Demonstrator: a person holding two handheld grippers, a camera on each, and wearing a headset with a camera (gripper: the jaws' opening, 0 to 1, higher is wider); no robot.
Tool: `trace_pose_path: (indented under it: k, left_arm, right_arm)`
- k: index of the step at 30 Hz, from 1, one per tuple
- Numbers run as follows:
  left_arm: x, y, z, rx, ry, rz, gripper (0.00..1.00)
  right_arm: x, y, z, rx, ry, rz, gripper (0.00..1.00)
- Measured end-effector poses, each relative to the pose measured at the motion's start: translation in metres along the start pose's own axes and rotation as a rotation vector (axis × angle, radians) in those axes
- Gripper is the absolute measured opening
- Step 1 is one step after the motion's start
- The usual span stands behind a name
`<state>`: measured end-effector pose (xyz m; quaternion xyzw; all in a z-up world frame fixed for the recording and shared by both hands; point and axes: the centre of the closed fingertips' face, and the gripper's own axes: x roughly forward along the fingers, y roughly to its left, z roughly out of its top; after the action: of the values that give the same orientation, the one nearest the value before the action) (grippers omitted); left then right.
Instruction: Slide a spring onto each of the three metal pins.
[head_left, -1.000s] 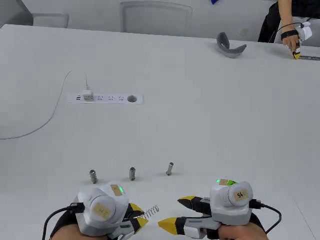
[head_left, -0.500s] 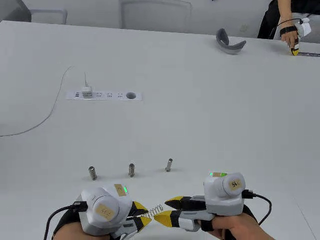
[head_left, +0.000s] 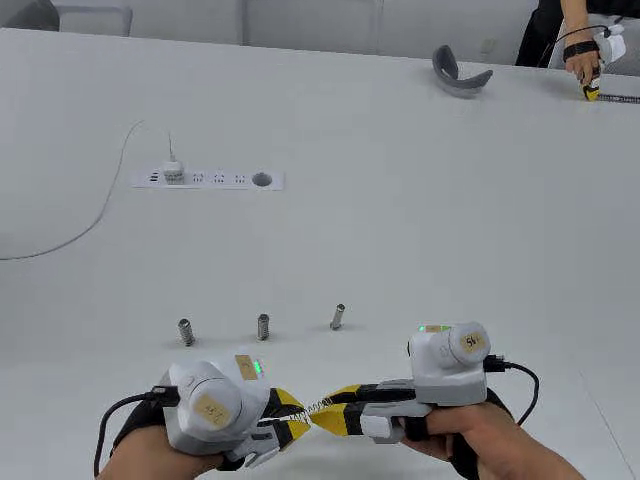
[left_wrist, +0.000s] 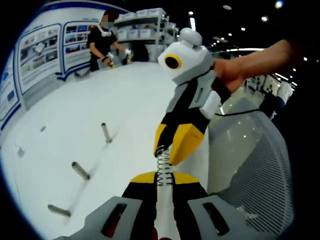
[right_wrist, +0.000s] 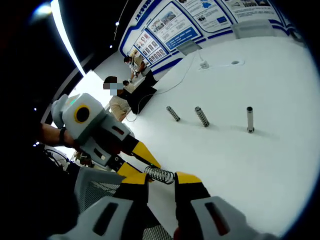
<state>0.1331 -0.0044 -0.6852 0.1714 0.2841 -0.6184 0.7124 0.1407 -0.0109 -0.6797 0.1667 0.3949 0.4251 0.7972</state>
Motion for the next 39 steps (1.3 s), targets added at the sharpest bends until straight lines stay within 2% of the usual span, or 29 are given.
trace_pose_path:
  k: [5, 12, 16, 22, 25, 36, 39]
  left_arm:
    - [0.001, 0.0, 0.002, 0.029, 0.007, -0.009, 0.1]
    - [0.007, -0.005, 0.011, 0.045, -0.01, -0.034, 0.1]
    - [0.012, -0.01, 0.02, 0.058, -0.027, -0.05, 0.1]
    - [0.013, -0.009, 0.029, 0.071, -0.044, -0.062, 0.1]
    - [0.012, -0.008, 0.035, 0.073, -0.058, -0.075, 0.1]
    - [0.008, -0.011, 0.057, 0.059, -0.138, -0.143, 0.1]
    - [0.008, -0.012, 0.06, 0.056, -0.15, -0.16, 0.1]
  right_arm:
    - [-0.004, 0.002, 0.003, -0.001, -0.005, 0.009, 0.2]
    - [-0.011, 0.005, 0.011, -0.009, -0.006, 0.029, 0.16]
    - [-0.013, 0.005, 0.007, -0.042, 0.032, 0.024, 0.15]
    - [-0.02, 0.008, 0.013, -0.081, 0.049, 0.029, 0.13]
    - [-0.024, 0.009, 0.016, -0.129, 0.084, 0.031, 0.13]
    - [-0.038, 0.018, 0.024, -0.41, 0.281, 0.072, 0.13]
    - [-0.041, 0.02, 0.024, -0.478, 0.331, 0.076, 0.13]
